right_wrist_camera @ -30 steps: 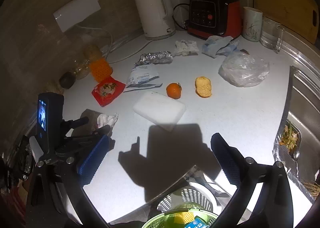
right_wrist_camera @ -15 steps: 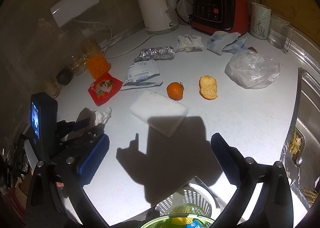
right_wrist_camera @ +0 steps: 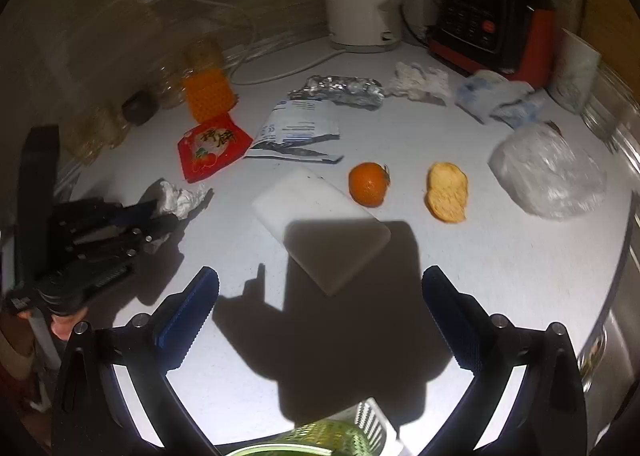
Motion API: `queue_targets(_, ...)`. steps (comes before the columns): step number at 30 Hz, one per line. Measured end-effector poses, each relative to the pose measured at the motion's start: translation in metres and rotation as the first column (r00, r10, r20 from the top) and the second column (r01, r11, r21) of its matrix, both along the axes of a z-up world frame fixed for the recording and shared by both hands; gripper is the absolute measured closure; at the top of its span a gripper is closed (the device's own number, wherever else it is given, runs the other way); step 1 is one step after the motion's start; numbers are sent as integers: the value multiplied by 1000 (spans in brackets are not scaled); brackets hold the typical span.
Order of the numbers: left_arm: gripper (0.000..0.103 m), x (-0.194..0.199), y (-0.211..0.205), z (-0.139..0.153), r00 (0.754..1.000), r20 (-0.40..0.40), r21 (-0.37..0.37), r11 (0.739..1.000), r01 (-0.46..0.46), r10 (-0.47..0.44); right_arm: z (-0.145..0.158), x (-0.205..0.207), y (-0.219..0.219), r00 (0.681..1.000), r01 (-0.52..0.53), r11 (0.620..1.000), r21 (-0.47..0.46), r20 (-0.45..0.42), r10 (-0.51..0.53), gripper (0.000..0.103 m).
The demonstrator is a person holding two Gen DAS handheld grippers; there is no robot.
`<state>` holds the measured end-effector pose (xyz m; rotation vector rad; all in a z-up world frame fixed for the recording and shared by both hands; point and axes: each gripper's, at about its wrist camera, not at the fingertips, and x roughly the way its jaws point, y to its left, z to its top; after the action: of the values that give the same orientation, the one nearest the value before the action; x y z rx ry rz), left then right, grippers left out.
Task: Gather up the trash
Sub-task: 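Grasp the crumpled white tissue with the left gripper, then grasp the white foam block with the right gripper, then carry the tissue with the left gripper while the right gripper carries the foam block, both into the basket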
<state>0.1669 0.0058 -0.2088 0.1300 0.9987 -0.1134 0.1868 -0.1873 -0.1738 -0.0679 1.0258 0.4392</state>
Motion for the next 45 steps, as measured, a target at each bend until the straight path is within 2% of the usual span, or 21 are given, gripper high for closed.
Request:
queue_targets(9, 79, -17, 4, 25, 1000, 6, -84, 996, 11, -11, -26, 27, 1, 989, -149, 989, 21, -17, 149, 2)
queue_targets(16, 79, -23, 4, 37, 1000, -3, -111, 994, 21, -22, -43, 40, 4, 965, -262, 965, 19, -22, 263, 3)
queue_targets(19, 79, -25, 7, 44, 1000, 1, -142, 990, 24, -24, -45, 43, 6, 957, -288, 957, 12, -13, 289, 12)
queue_targets(21, 79, -27, 8, 47, 1000, 5, -156, 987, 24, -24, -48, 45, 10, 952, -305, 952, 1, -17, 305, 26)
queue_targets(23, 79, -27, 7, 49, 1000, 8, -150, 988, 26, -25, -47, 44, 13, 950, -313, 950, -18, -7, 313, 33)
queue_targets(28, 79, -31, 3, 49, 999, -5, -133, 991, 33, -34, -45, 36, 18, 945, -326, 945, -35, -5, 326, 36)
queue_targets(35, 79, -49, -9, 60, 994, 4, -157, 982, 104, -105, -22, 7, -4, 978, -210, 977, 40, 27, 209, 36)
queue_targets(39, 79, -77, -34, 67, 976, 3, -189, 958, 215, -218, 2, -37, -32, 995, -80, 993, 87, 61, 75, 36)
queue_targets(42, 79, -105, -63, 65, 943, -16, -205, 925, 321, -331, 22, -92, -58, 995, 45, 993, 112, 81, -54, 36)
queue_targets(45, 79, -138, -95, 60, 887, -31, -224, 868, 442, -460, 36, -149, -78, 982, 156, 981, 112, 90, -167, 35)
